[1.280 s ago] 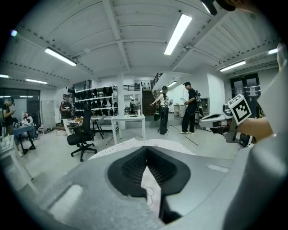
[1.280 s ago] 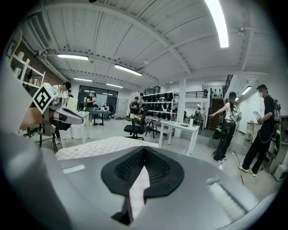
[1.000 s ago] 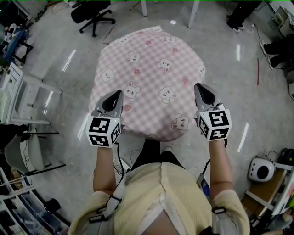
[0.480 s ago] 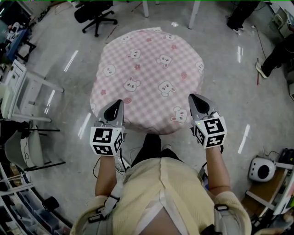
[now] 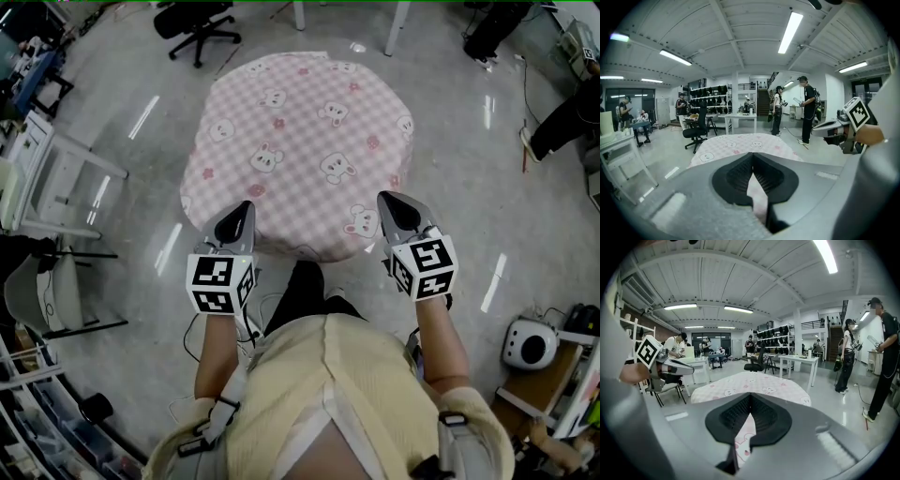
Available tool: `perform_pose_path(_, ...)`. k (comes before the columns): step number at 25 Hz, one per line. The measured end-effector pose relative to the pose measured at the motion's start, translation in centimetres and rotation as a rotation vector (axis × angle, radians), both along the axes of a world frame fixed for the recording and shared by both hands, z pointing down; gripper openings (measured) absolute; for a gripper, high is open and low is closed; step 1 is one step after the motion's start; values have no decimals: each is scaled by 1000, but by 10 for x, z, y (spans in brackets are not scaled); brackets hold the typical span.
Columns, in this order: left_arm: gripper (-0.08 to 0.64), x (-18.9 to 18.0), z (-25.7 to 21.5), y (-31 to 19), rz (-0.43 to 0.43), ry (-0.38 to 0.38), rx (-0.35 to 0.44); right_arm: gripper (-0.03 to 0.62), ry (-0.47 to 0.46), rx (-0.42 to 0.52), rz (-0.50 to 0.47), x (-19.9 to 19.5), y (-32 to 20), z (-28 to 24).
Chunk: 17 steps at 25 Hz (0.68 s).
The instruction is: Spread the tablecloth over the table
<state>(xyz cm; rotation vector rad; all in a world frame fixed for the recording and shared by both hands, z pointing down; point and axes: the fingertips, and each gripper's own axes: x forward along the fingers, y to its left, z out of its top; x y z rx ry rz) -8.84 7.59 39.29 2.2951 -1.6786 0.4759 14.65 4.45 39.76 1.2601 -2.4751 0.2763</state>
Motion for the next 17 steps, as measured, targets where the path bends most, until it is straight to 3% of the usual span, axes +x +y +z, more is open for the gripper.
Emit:
perform_pose_path(8,6,7,2,-5,5,40,-31,3,-15,-8,3,-2,0,-3)
perform_pose_path(17,5,28,26,-11,61,-16,-106,3,-15,-27,3,8,-2,13)
